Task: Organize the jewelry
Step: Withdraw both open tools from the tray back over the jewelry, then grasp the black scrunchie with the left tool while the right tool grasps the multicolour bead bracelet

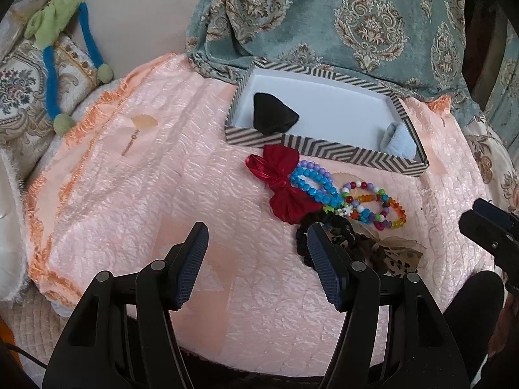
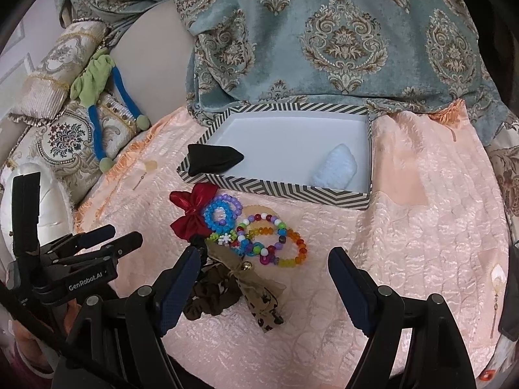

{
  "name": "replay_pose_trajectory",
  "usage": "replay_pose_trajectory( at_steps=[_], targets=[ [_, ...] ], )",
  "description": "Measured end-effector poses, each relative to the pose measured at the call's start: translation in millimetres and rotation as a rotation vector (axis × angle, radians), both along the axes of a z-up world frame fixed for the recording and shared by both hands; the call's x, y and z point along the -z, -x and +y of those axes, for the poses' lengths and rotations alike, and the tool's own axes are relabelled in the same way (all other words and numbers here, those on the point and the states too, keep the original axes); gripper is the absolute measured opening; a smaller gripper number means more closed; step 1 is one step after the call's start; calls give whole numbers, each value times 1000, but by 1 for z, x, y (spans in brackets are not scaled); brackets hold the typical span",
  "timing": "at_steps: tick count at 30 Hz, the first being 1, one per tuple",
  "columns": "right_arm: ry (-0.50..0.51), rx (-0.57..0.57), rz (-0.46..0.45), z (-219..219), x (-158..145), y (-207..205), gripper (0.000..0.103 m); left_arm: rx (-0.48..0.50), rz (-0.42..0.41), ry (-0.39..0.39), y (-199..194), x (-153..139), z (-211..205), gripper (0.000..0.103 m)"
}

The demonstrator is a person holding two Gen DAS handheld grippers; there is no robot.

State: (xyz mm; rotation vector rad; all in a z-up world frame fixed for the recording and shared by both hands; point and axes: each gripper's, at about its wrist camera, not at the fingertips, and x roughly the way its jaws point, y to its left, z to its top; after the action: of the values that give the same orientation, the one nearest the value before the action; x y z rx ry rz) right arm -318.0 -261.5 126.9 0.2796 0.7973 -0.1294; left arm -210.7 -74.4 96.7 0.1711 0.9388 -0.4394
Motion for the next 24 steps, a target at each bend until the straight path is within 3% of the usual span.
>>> replay_pose_trajectory(
  at_steps=[8, 13, 24],
  targets=[
    [8, -27, 24, -12, 16, -19, 79, 48, 129, 81, -13, 20, -2, 64],
    [34, -74, 71, -15, 31, -38, 59, 78, 156, 59, -15, 31, -14, 64],
    [85, -156, 143, -20, 61, -87, 45, 75, 208, 11, -31, 60, -28, 64]
  ],
)
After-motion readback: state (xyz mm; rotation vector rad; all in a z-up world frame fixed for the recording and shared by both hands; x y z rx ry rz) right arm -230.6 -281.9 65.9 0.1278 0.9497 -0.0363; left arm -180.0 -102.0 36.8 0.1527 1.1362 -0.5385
